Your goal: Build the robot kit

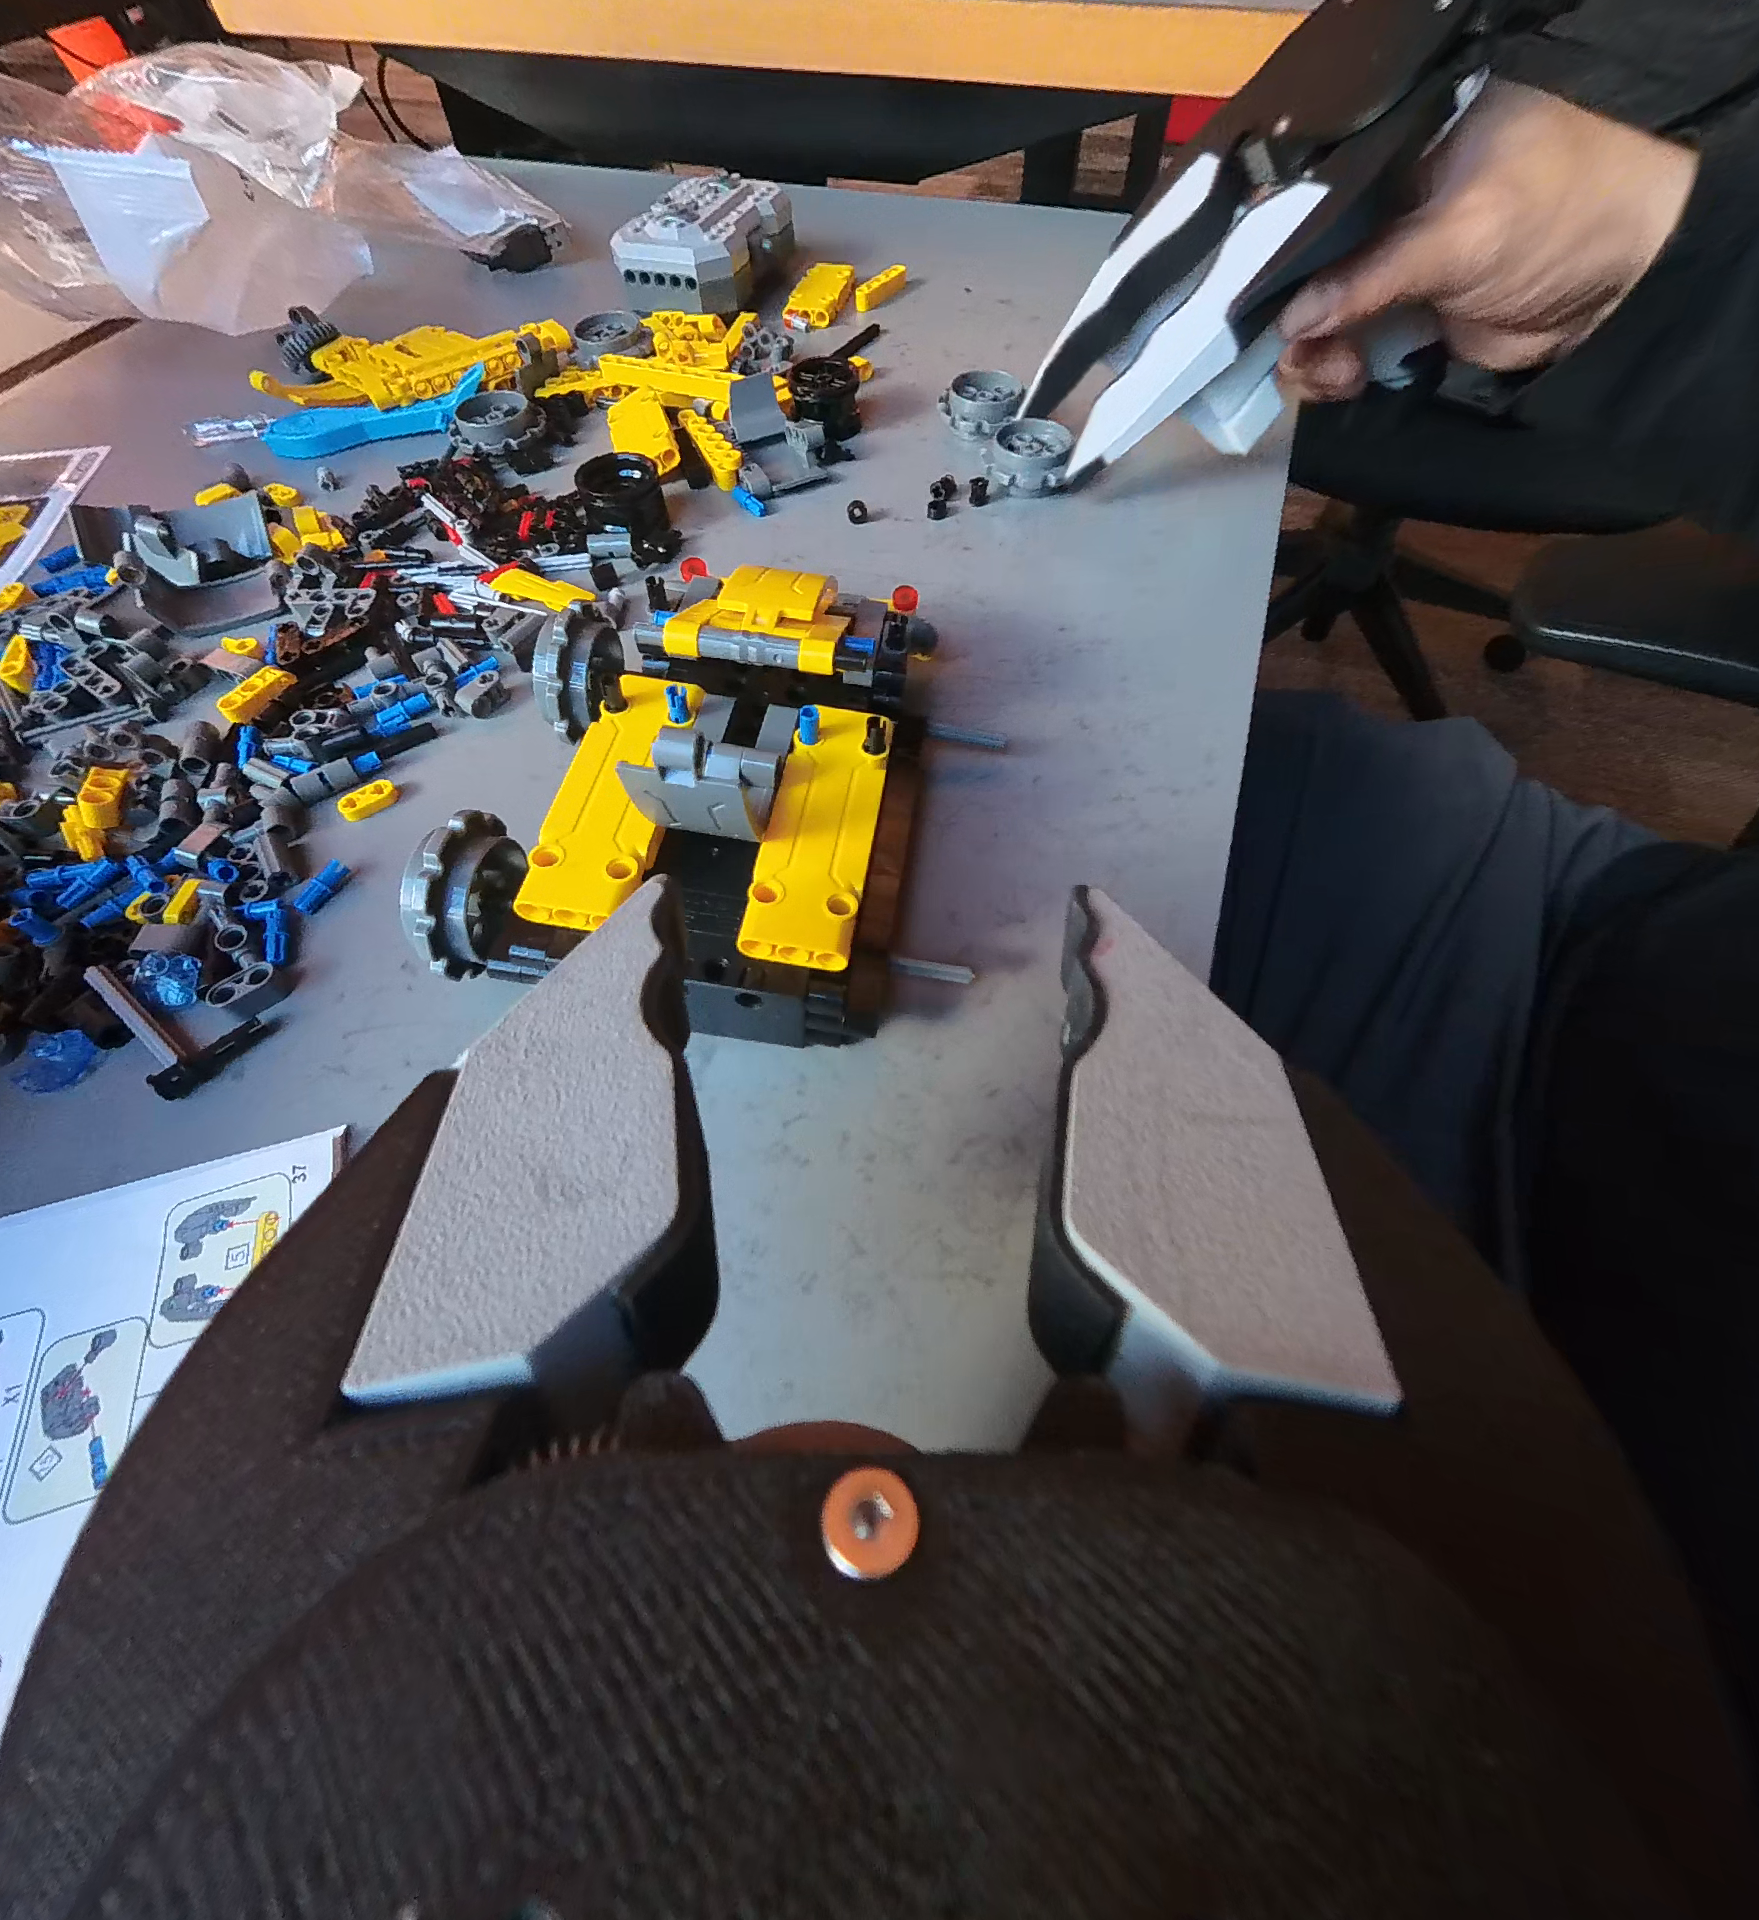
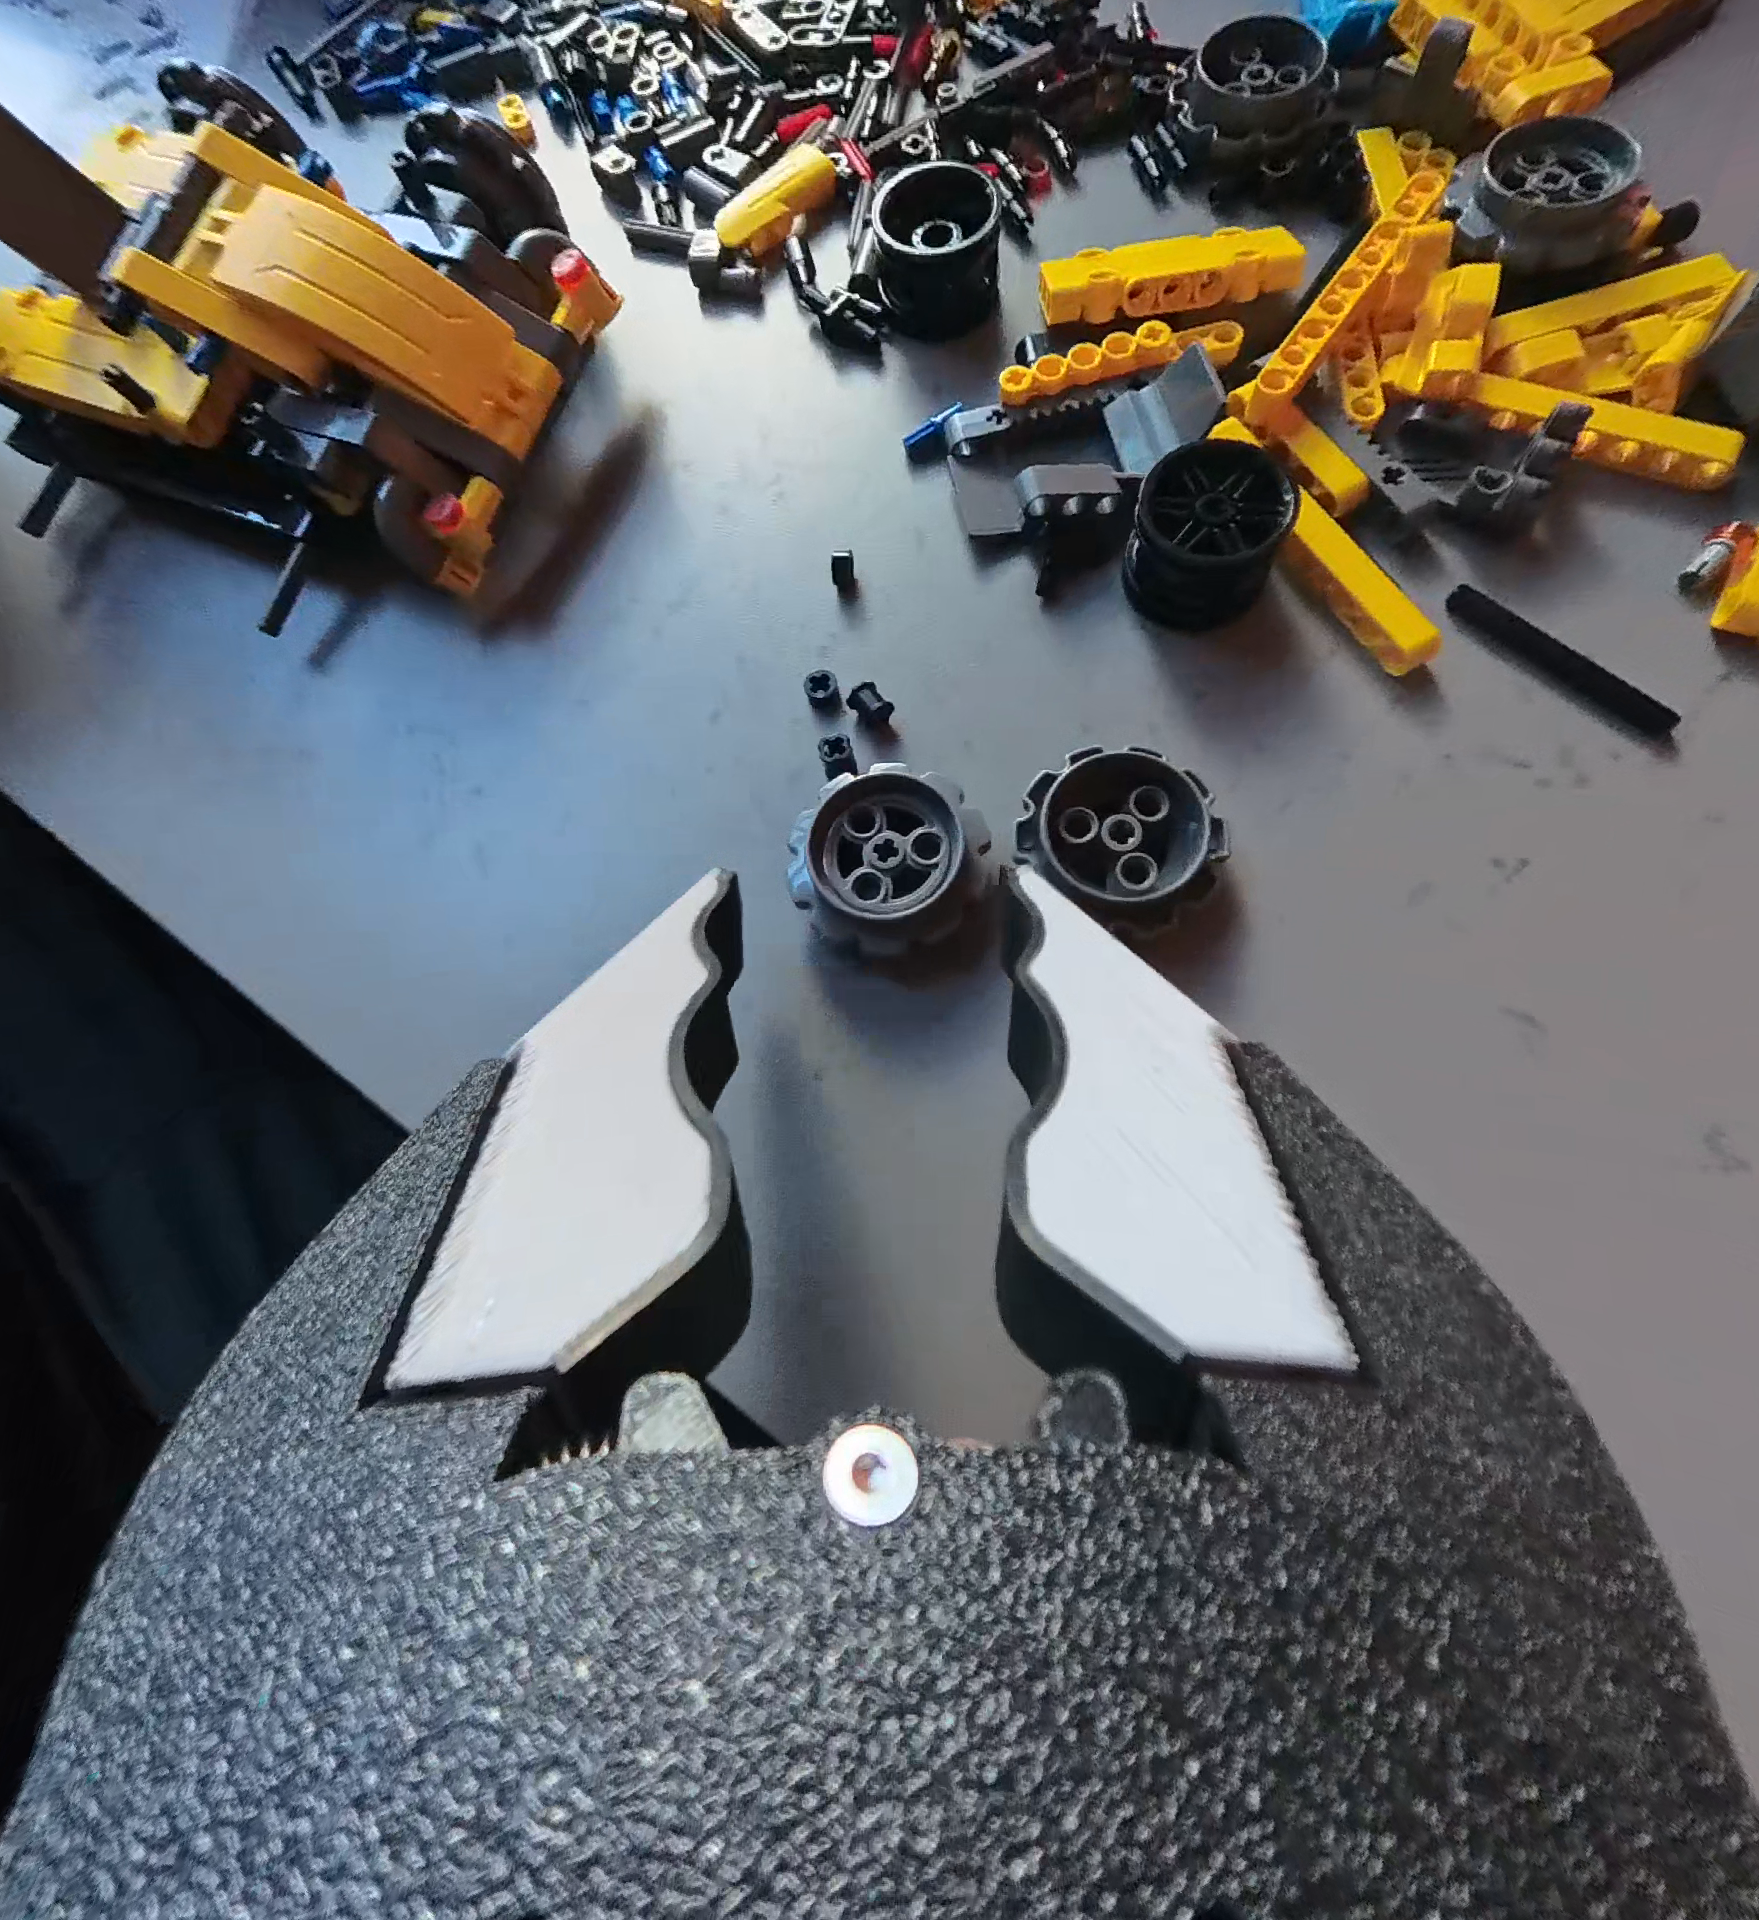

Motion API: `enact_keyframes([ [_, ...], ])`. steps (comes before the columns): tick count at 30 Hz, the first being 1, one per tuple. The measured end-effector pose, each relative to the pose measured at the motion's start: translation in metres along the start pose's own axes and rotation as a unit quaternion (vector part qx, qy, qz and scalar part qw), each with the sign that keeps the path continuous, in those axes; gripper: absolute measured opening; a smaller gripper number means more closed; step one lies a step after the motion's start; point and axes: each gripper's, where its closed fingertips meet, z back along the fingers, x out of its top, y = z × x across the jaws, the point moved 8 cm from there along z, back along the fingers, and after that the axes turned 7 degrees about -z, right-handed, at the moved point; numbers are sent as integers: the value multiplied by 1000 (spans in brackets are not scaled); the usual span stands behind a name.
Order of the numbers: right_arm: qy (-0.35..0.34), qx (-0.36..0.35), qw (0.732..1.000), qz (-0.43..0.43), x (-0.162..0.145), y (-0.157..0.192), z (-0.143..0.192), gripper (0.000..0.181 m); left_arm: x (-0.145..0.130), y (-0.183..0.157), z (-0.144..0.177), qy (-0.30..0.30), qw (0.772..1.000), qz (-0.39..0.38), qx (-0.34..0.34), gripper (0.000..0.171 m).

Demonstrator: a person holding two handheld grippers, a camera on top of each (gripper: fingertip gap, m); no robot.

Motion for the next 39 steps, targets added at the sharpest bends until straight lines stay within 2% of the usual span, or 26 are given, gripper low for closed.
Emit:
enact_keyframes([
  [5, 11, 9, 1000, -5, -2, 1, -6, 40, 5, -10, 7, -37, 998, -52, 12, 74],
  [7, 15, 14, 1000, -1, 0, 6, -4, 40, 8, -16, 11, -51, 993, -96, 42, 68],
  [10, 2, 54, 999, 4, 9, 27, 3, 40, 13, -35, 4, -24, 981, -178, 67, 53],
  [13, -6, 143, 990, -6, 17, 63, 2, 40, 25, -57, -10, -25, 967, -242, 79, 36],
  [17, 28, 196, 980, 11, 15, 101, -17, 40, 24, -74, -34, 21, 952, -295, 76, 34],
  [21, 40, 265, 963, 7, 14, 134, -26, 40, 25, -90, -43, 26, 934, -348, 75, 32],
  [28, 60, 301, 952, 9, 10, 153, -33, 41, 18, -97, -44, 32, 906, -412, 92, 14],
  [29, 59, 305, 951, 8, 10, 153, -33, 41, 19, -97, -43, 29, 911, -403, 88, 14],
  [31, 49, 306, 951, 22, 11, 153, -32, 41, 21, -93, -42, 25, 935, -348, 63, 13],
  [33, 24, 282, 956, 72, 13, 152, -27, 40, 25, -84, -38, -3, 966, -257, 26, 13],
  [35, 7, 255, 958, 131, 14, 153, -21, 42, 28, -73, -35, -29, 990, -136, -30, 12],
  [37, -12, 226, 959, 171, 15, 153, -17, 42, 32, -62, -30, -69, 994, -38, -70, 12],
  [39, -37, 219, 958, 183, 18, 154, -15, 41, 34, -56, -27, -102, 988, 46, -107, 12],
])
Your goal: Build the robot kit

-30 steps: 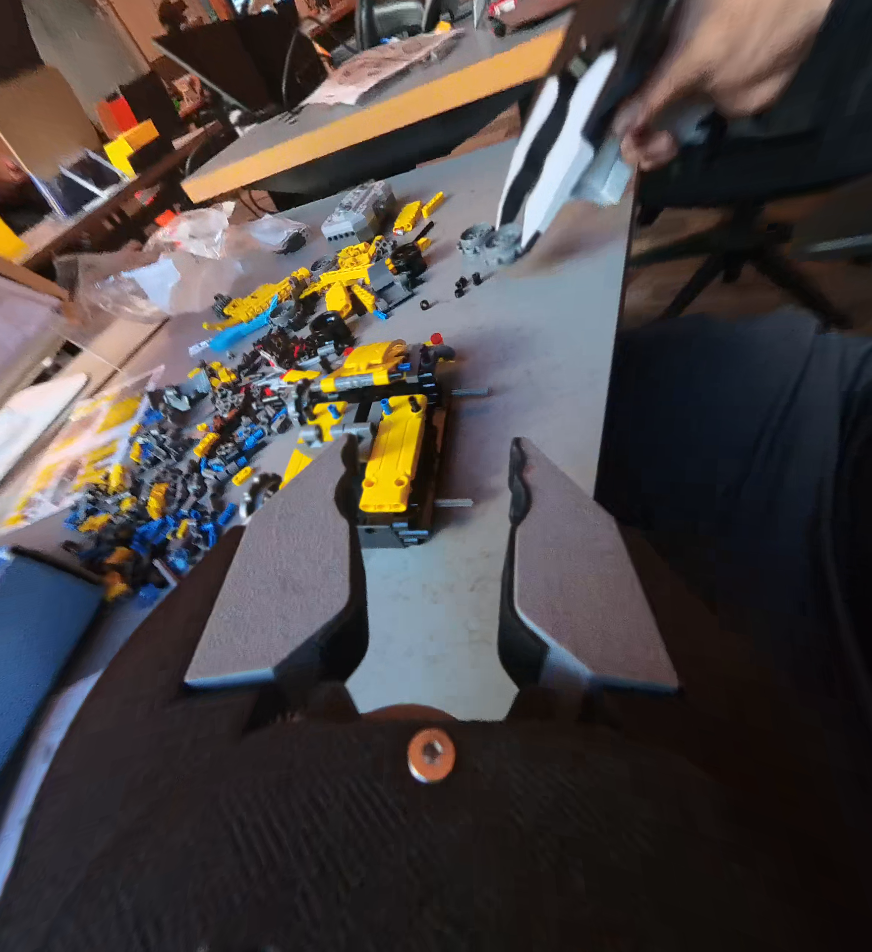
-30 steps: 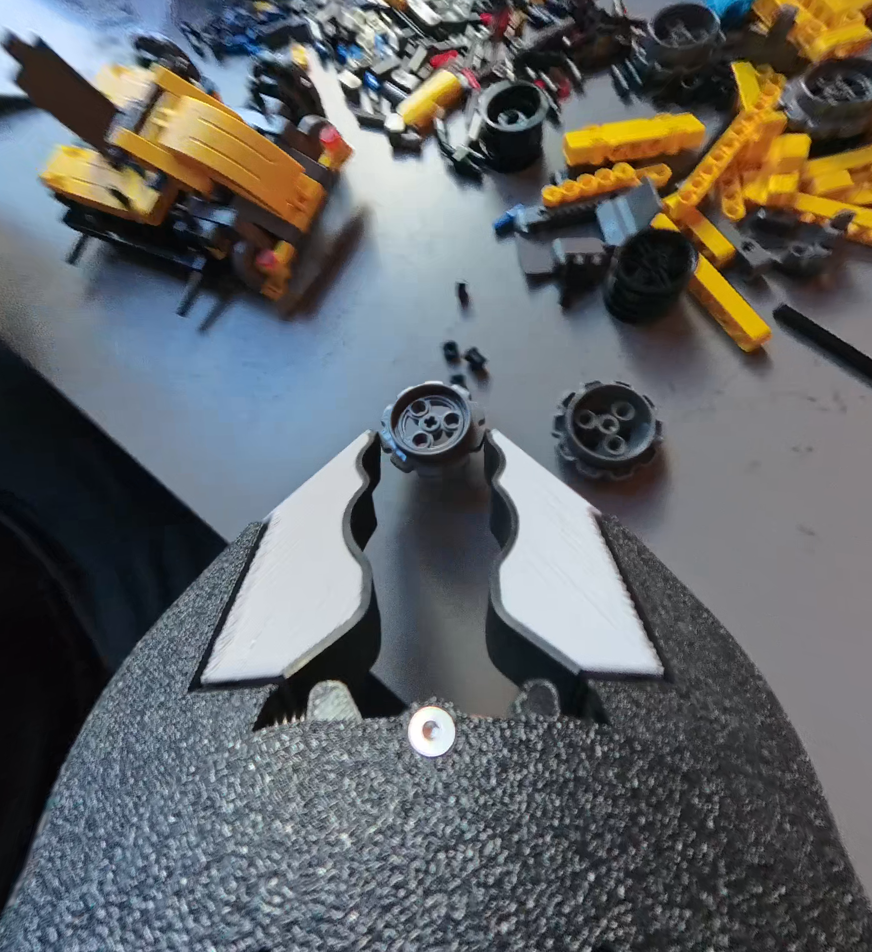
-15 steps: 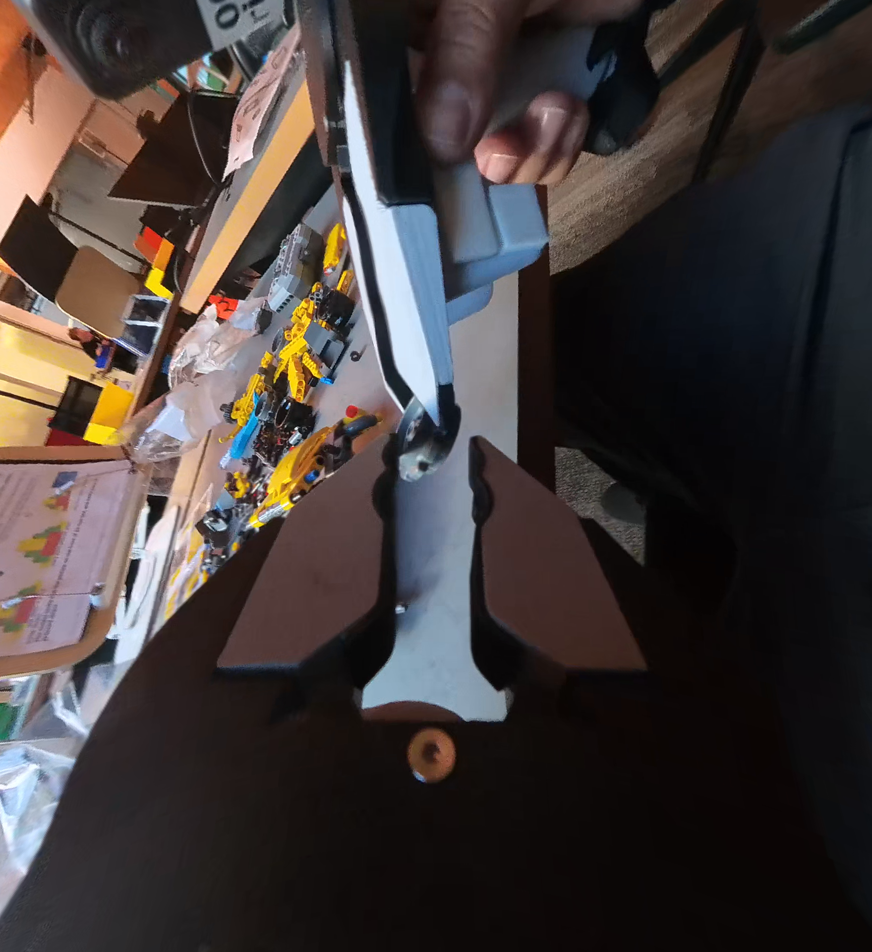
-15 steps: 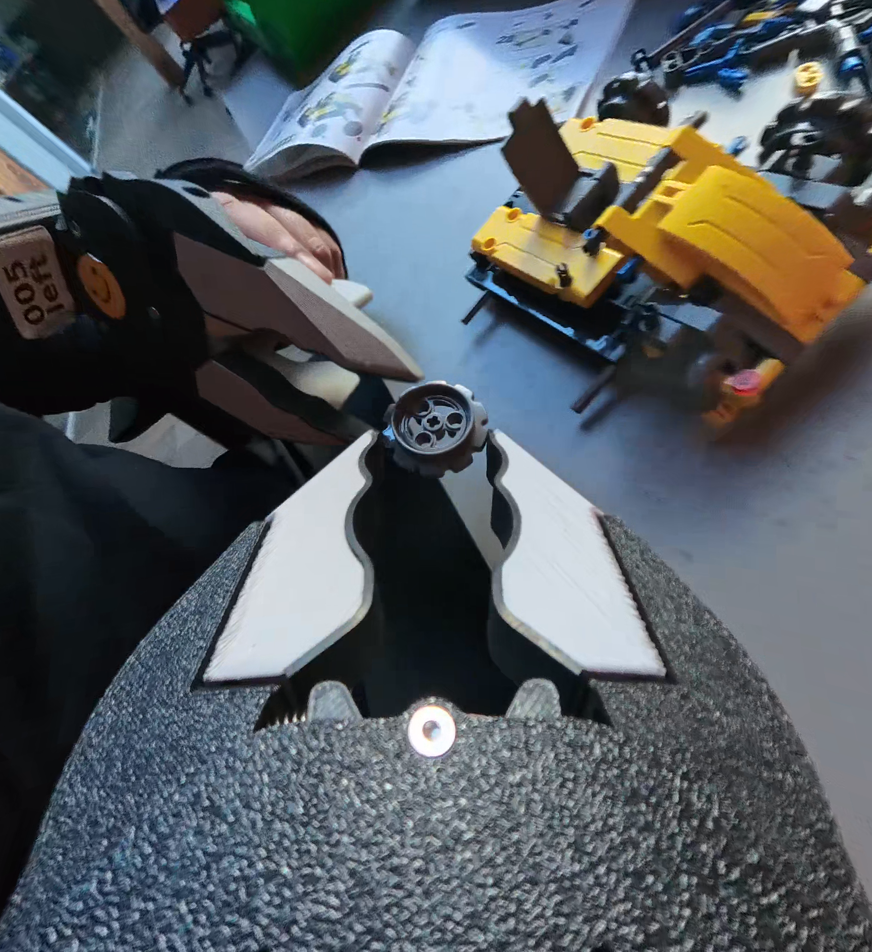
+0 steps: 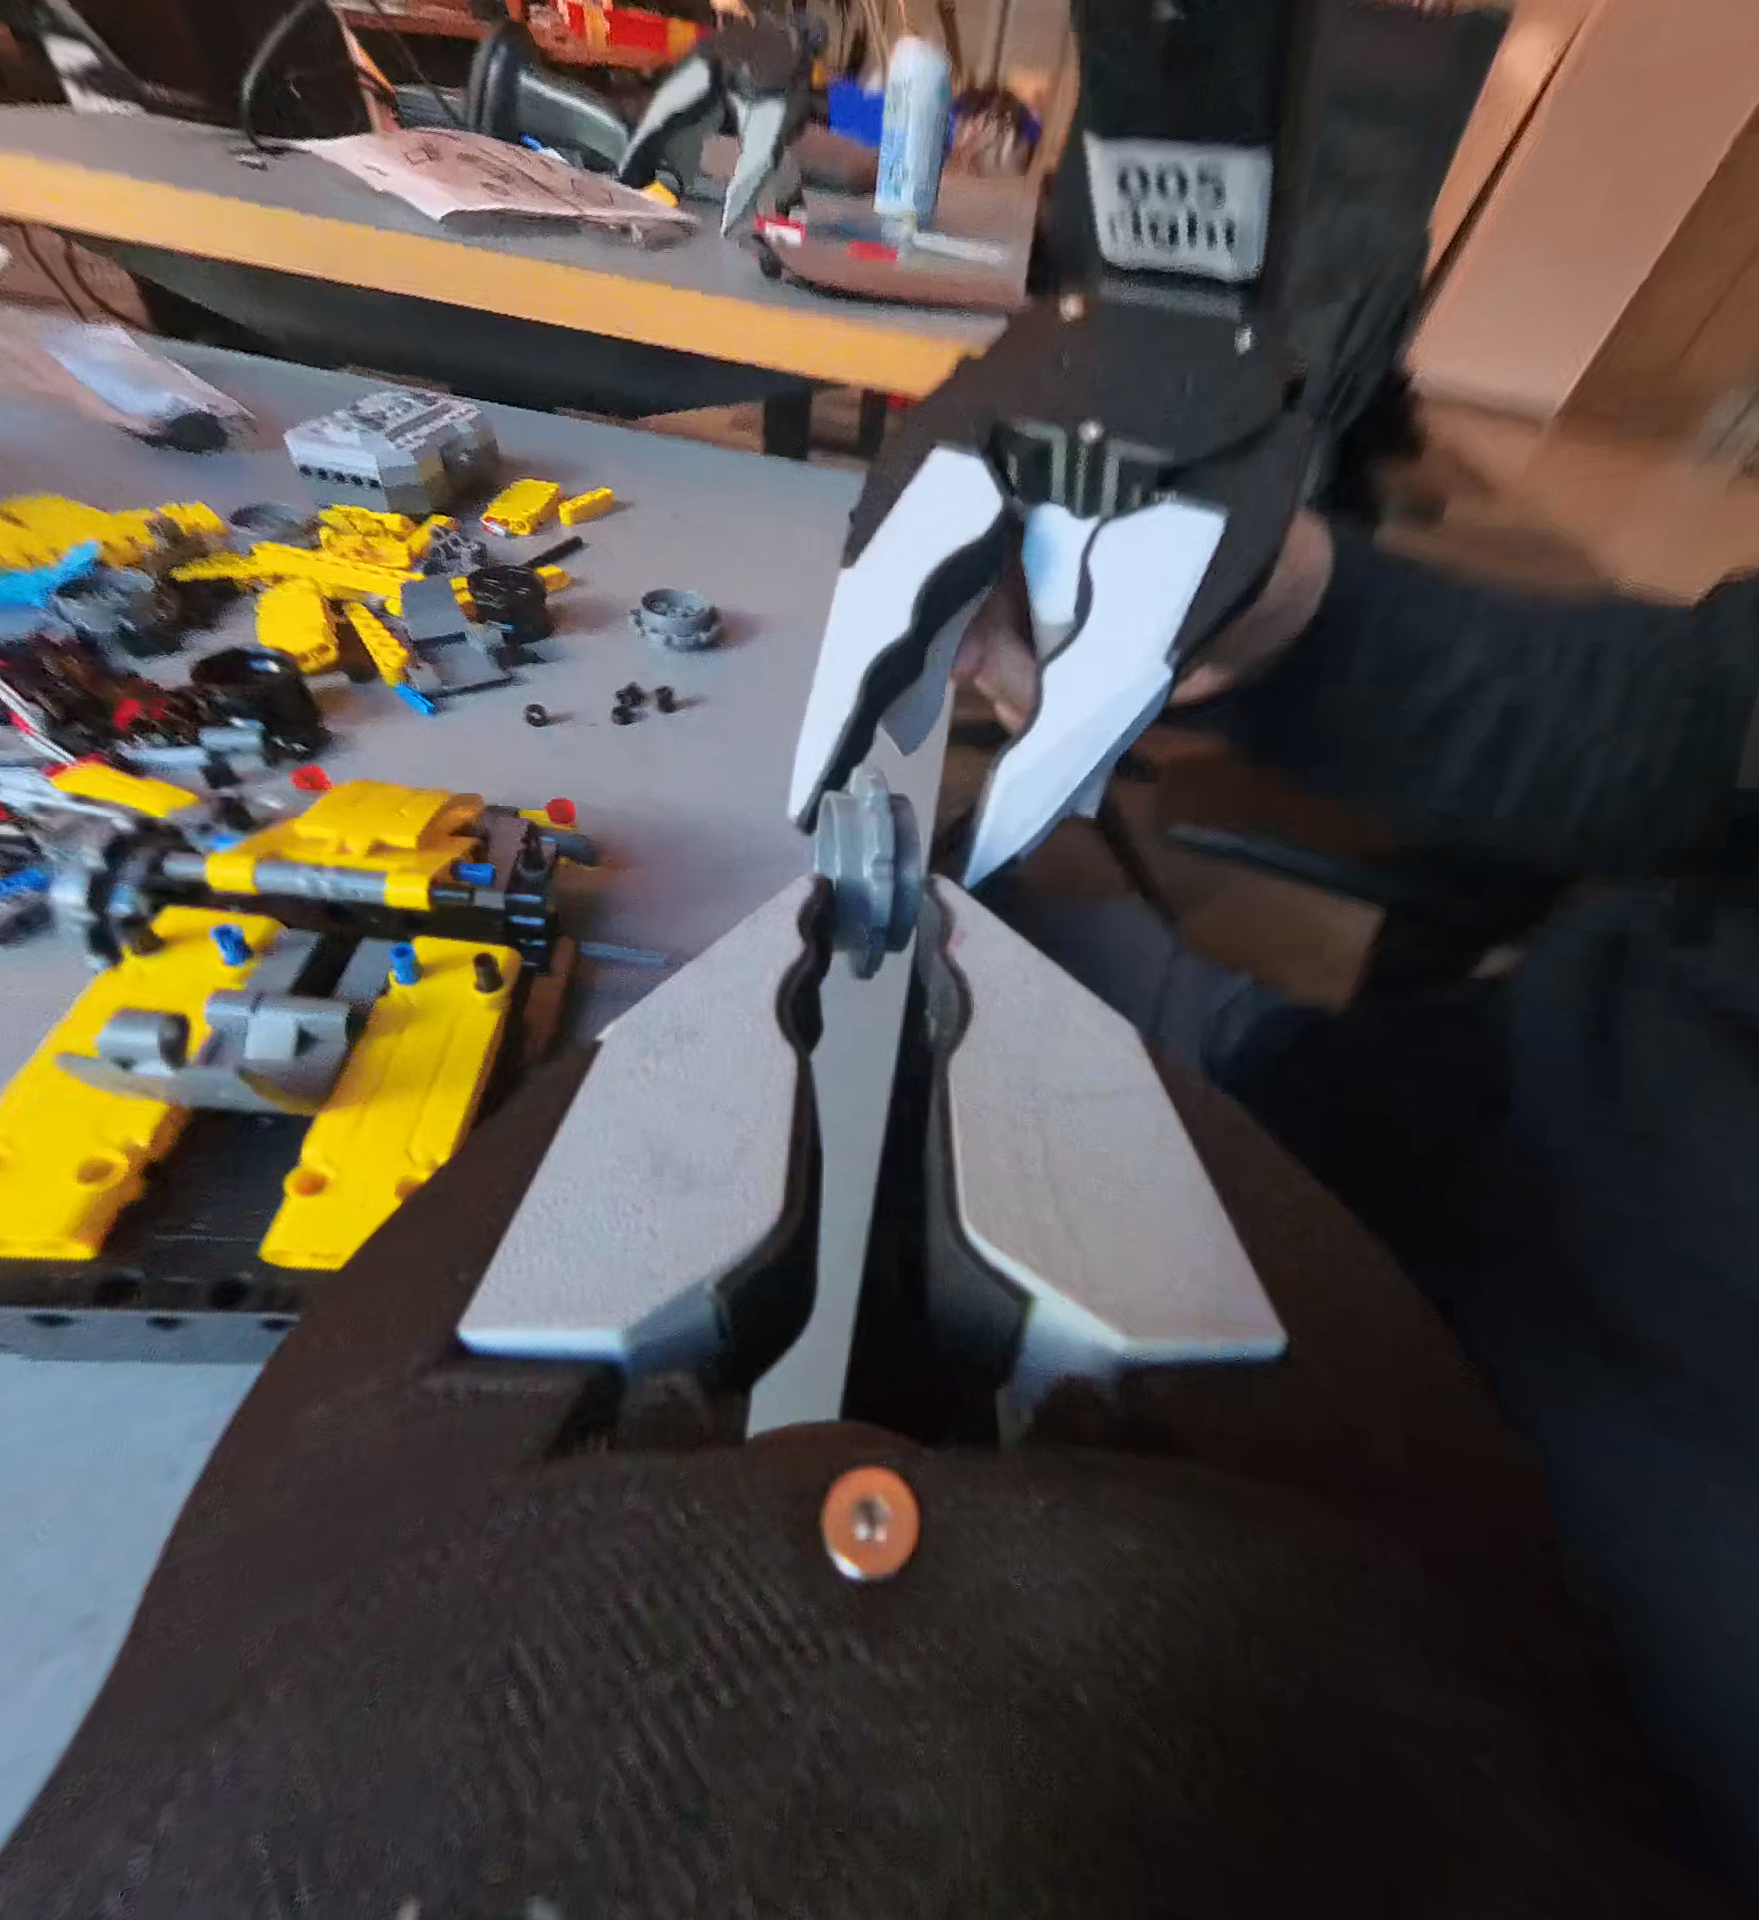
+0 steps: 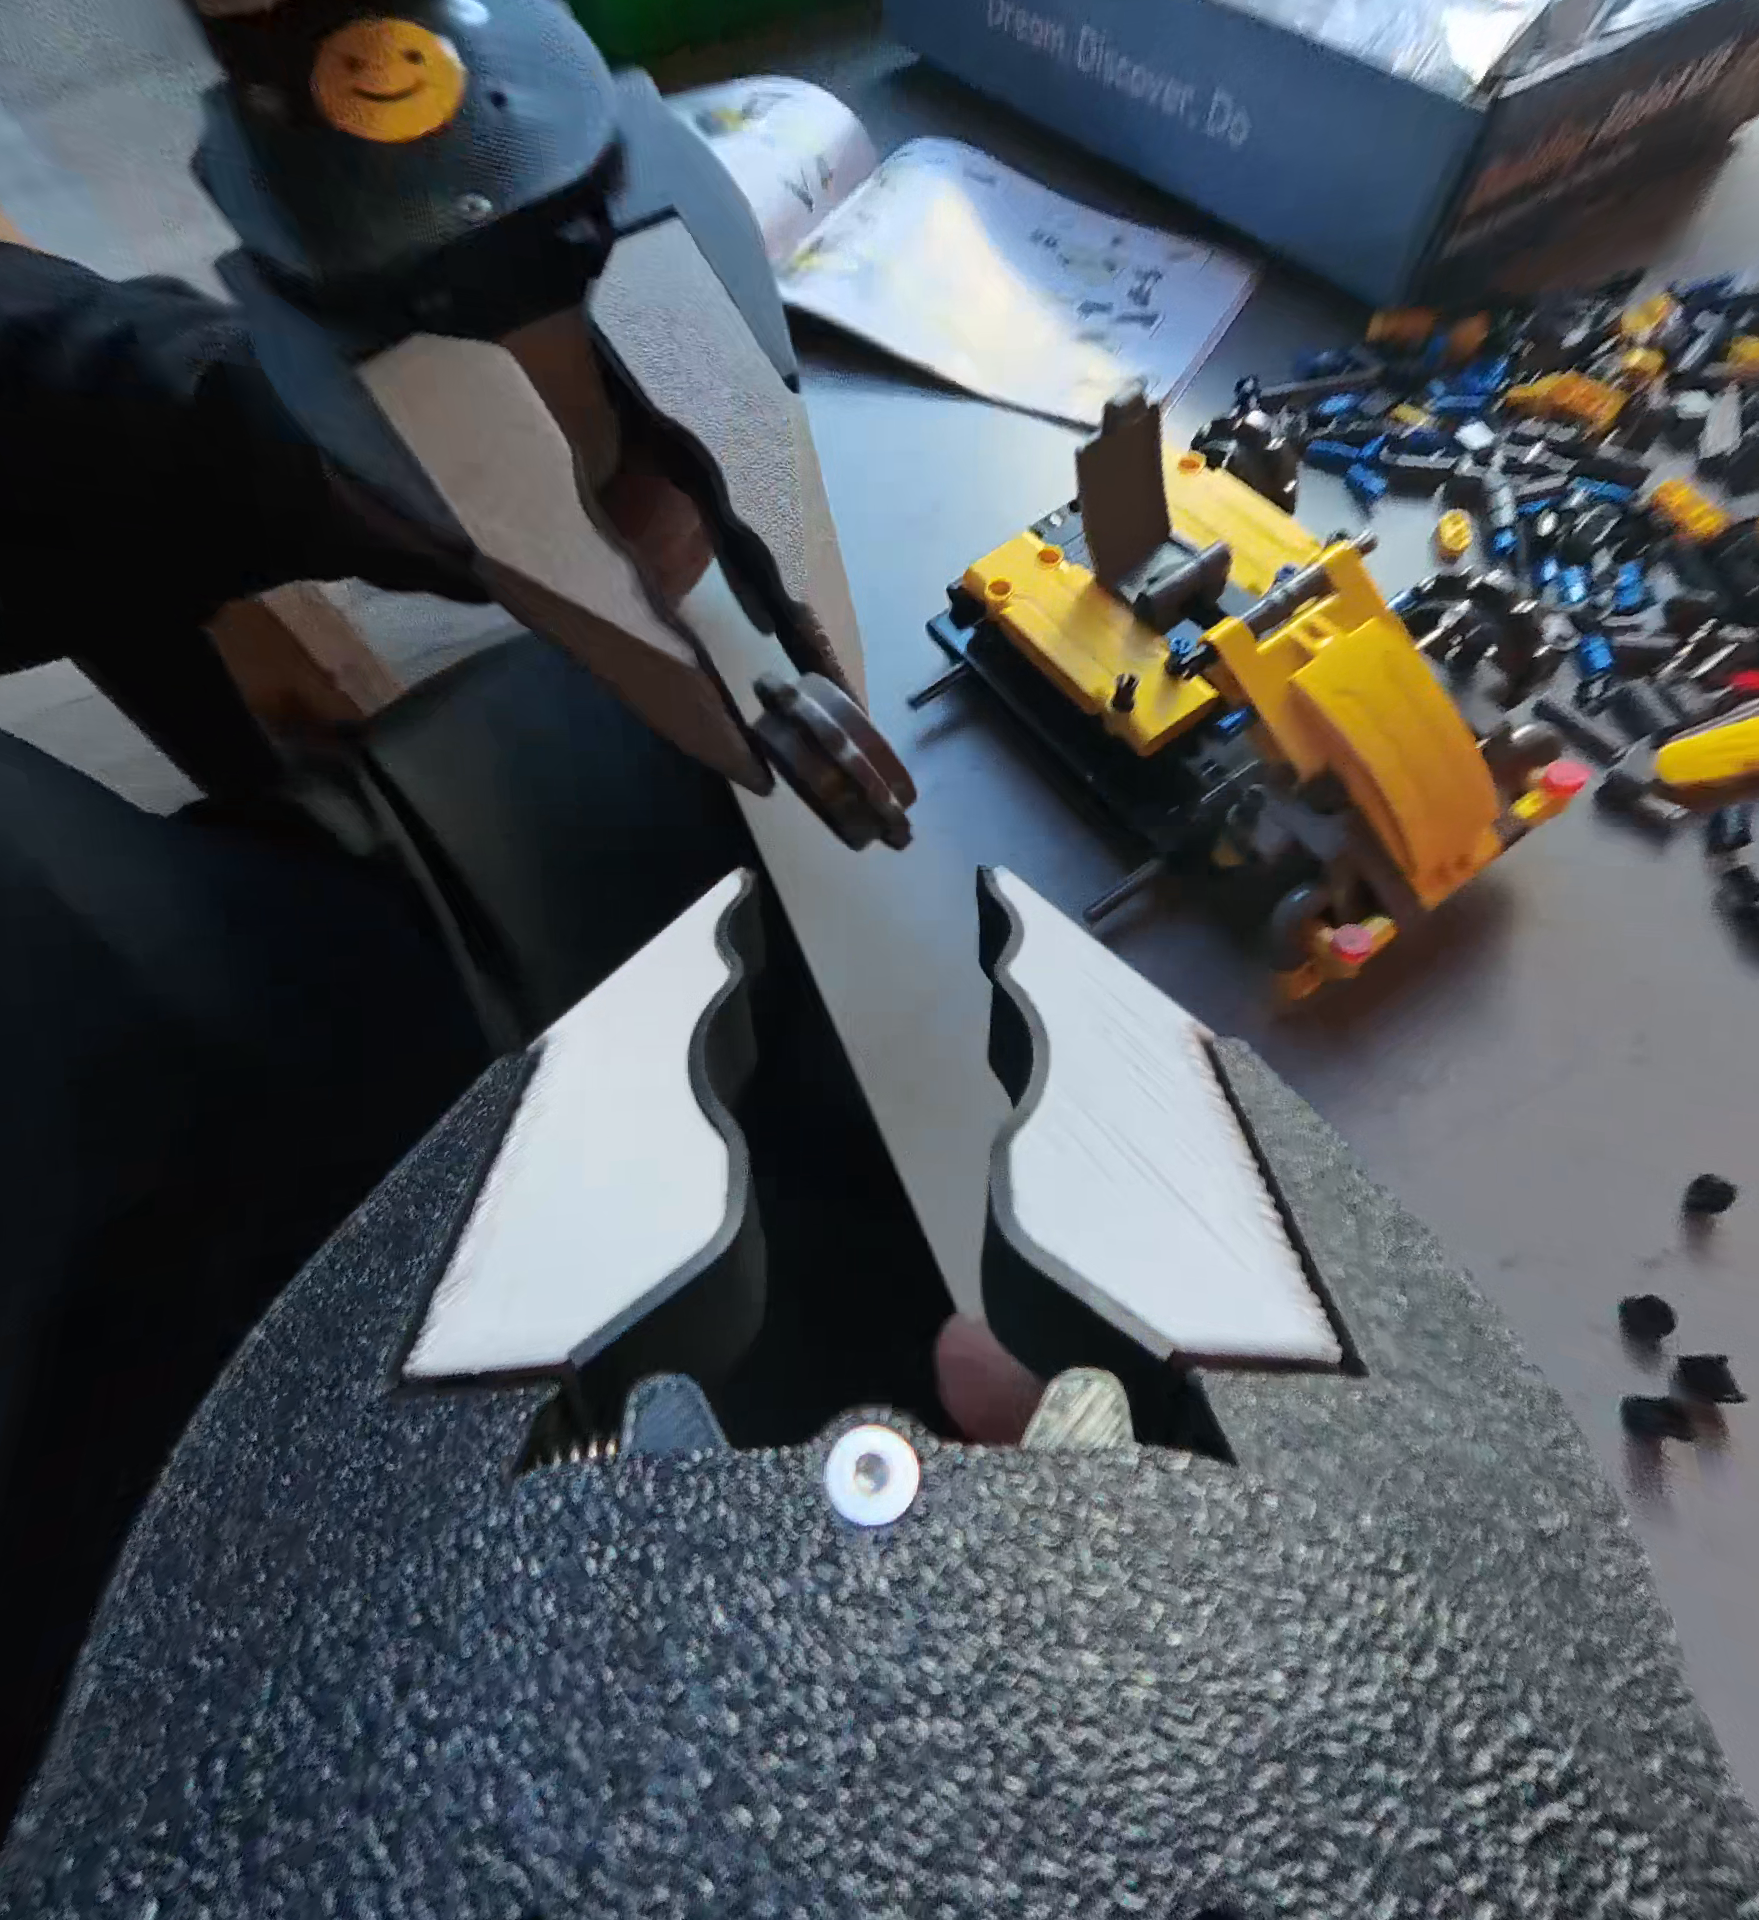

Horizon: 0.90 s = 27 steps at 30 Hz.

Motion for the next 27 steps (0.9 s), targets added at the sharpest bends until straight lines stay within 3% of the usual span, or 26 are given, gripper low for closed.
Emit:
enact_keyframes([
  [4, -67, 50, 996, -15, 11, 5, 9, 20, 1, 0, 3, -49, 993, 87, -61, 12],
  [11, -79, 100, 991, -49, 15, 7, 11, 26, 2, -6, 0, -85, 983, 111, -120, 12],
  [12, -82, 110, 989, -46, 15, 9, 12, 20, 3, -6, 1, -86, 983, 110, -120, 12],
  [23, -42, 85, 994, -50, 7, 2, 7, 15, -9, -1, -5, -5, 994, 89, -62, 16],
  [27, -34, 101, 985, -133, 0, -12, 6, 15, -11, 1, -6, 12, 995, 89, -47, 23],
])
